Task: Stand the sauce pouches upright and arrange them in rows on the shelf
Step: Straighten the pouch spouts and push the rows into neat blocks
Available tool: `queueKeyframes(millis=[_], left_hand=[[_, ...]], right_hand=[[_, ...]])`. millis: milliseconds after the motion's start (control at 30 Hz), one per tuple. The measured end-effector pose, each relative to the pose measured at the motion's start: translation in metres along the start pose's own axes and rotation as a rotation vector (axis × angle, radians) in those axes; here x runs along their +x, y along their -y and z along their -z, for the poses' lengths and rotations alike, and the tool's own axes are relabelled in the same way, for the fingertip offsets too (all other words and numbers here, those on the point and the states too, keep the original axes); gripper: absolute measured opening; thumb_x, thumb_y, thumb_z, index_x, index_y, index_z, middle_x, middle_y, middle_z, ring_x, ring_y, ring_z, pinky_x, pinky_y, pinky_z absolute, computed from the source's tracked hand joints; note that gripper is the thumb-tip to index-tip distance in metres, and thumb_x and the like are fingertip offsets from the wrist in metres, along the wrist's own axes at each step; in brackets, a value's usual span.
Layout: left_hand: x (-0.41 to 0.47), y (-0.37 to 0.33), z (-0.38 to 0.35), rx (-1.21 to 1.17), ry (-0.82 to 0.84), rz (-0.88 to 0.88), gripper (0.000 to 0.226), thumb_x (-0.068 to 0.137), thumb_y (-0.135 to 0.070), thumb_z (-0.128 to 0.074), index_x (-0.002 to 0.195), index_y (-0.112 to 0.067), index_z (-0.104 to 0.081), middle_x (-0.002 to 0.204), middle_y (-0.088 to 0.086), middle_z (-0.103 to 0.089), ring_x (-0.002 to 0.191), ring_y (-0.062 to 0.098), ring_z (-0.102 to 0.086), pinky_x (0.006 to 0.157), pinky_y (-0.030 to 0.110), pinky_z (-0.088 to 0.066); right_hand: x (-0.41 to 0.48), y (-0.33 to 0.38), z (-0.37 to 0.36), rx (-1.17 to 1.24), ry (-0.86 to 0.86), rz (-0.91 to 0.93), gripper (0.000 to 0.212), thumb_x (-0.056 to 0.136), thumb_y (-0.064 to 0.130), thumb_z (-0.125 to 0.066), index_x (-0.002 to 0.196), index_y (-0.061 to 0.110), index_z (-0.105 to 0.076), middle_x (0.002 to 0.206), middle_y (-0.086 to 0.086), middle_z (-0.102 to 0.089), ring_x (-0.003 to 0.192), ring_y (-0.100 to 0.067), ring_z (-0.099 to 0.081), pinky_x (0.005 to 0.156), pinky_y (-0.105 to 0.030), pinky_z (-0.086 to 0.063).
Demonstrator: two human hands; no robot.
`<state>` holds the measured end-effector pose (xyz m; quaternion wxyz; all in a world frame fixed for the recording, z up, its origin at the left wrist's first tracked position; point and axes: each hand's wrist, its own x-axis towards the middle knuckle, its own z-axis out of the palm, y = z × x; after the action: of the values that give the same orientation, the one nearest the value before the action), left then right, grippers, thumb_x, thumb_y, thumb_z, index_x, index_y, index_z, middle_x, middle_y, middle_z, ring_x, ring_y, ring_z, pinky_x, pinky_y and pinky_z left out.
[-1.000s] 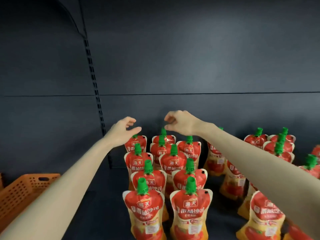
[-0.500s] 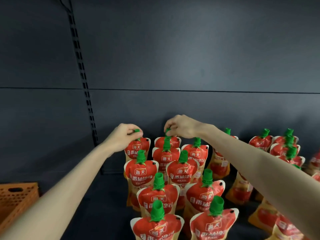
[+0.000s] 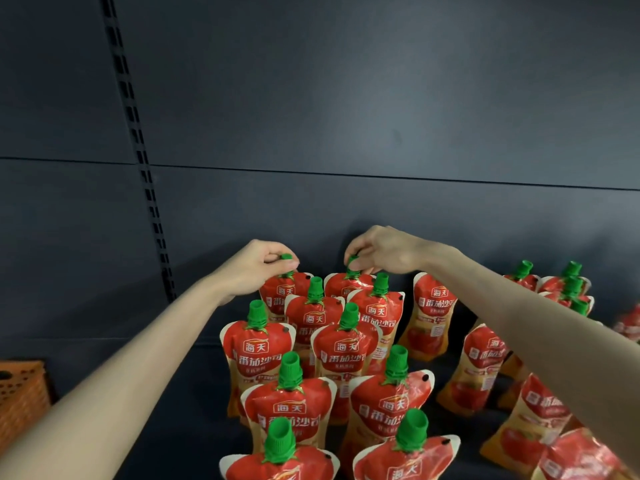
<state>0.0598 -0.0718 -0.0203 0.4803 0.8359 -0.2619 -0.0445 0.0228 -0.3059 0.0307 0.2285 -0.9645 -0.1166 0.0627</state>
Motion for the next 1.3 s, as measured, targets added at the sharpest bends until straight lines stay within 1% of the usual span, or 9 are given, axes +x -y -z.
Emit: queueKeyframes(millis=[100, 233, 467, 600, 933, 1033, 1133, 1233, 1300], left_hand=[[-0.001, 0.002, 0.002, -0.018, 0.005, 0.010, 0.013, 0.090, -0.024, -0.058, 0.097, -0.019, -0.068, 0.093, -0.001, -0.072, 0.088, 0.009, -0.068, 0.081, 0.026, -0.052], [-0.002, 0.005, 0.001, -0.018, -0.008, 0.000, 0.013, 0.089, -0.025, -0.060, 0.097, -0.020, -0.069, 0.091, -0.003, -0.073, 0.088, 0.010, -0.068, 0.083, 0.029, -0.053], [-0.004, 0.004, 0.002, -0.009, 0.006, -0.014, 0.015, 0.089, -0.024, -0.060, 0.099, -0.019, -0.069, 0.094, -0.001, -0.073, 0.089, 0.010, -0.069, 0.085, 0.031, -0.054], [-0.005, 0.002, 0.002, -0.004, 0.006, -0.010, 0.014, 0.089, -0.025, -0.059, 0.099, -0.021, -0.068, 0.095, -0.002, -0.073, 0.090, 0.010, -0.068, 0.086, 0.031, -0.054], [-0.007, -0.001, 0.001, 0.020, 0.013, -0.002, 0.013, 0.091, -0.024, -0.057, 0.100, -0.023, -0.067, 0.097, -0.003, -0.071, 0.094, 0.009, -0.066, 0.089, 0.032, -0.052], [-0.009, -0.002, 0.000, 0.021, 0.002, -0.007, 0.013, 0.091, -0.023, -0.057, 0.100, -0.023, -0.066, 0.098, -0.003, -0.070, 0.094, 0.009, -0.065, 0.089, 0.033, -0.052], [-0.009, -0.002, -0.001, 0.022, 0.005, -0.005, 0.015, 0.091, -0.025, -0.057, 0.103, -0.023, -0.065, 0.103, -0.002, -0.069, 0.098, 0.009, -0.064, 0.090, 0.032, -0.051], [-0.009, -0.002, 0.000, 0.031, -0.013, -0.001, 0.025, 0.089, -0.029, -0.058, 0.112, -0.021, -0.062, 0.111, 0.000, -0.066, 0.105, 0.008, -0.060, 0.094, 0.030, -0.048], [-0.009, -0.003, 0.002, 0.044, -0.042, -0.006, 0.029, 0.089, -0.030, -0.058, 0.116, -0.020, -0.060, 0.113, 0.001, -0.065, 0.106, 0.007, -0.059, 0.095, 0.029, -0.047]], right_hand=[[0.000, 0.003, 0.000, 0.005, 0.016, 0.004, 0.018, 0.090, 0.019, -0.059, 0.103, 0.009, -0.067, 0.097, -0.008, -0.071, 0.089, -0.019, -0.068, 0.089, -0.033, -0.054], [-0.001, 0.005, 0.001, -0.003, 0.017, 0.015, 0.018, 0.091, 0.019, -0.058, 0.104, 0.009, -0.066, 0.099, -0.010, -0.071, 0.092, -0.022, -0.067, 0.089, -0.033, -0.054], [-0.004, 0.005, 0.000, -0.021, 0.007, 0.010, 0.018, 0.091, 0.020, -0.058, 0.104, 0.010, -0.067, 0.099, -0.008, -0.071, 0.093, -0.021, -0.066, 0.090, -0.035, -0.053], [-0.007, 0.007, 0.000, -0.022, 0.014, 0.006, 0.018, 0.091, 0.020, -0.058, 0.105, 0.011, -0.066, 0.100, -0.006, -0.070, 0.092, -0.018, -0.067, 0.088, -0.031, -0.053], [-0.011, 0.010, -0.004, -0.067, -0.008, -0.013, 0.022, 0.092, 0.024, -0.056, 0.111, 0.015, -0.063, 0.101, 0.000, -0.067, 0.087, -0.011, -0.062, 0.086, -0.028, -0.049], [-0.013, 0.010, -0.005, -0.080, -0.009, -0.024, 0.024, 0.093, 0.024, -0.056, 0.115, 0.016, -0.060, 0.105, -0.001, -0.065, 0.090, -0.012, -0.061, 0.086, -0.027, -0.048], [-0.016, 0.010, -0.005, -0.096, -0.014, -0.030, 0.028, 0.093, 0.026, -0.055, 0.119, 0.016, -0.058, 0.109, -0.002, -0.066, 0.090, -0.012, -0.061, 0.086, -0.025, -0.046], [-0.018, 0.011, -0.003, -0.086, -0.029, -0.043, 0.033, 0.092, 0.028, -0.056, 0.123, 0.017, -0.054, 0.113, -0.003, -0.067, 0.094, -0.014, -0.062, 0.086, -0.025, -0.045], [-0.021, 0.011, -0.002, -0.080, -0.047, -0.047, 0.034, 0.091, 0.029, -0.057, 0.123, 0.017, -0.055, 0.113, -0.002, -0.067, 0.093, -0.012, -0.061, 0.085, -0.024, -0.044]])
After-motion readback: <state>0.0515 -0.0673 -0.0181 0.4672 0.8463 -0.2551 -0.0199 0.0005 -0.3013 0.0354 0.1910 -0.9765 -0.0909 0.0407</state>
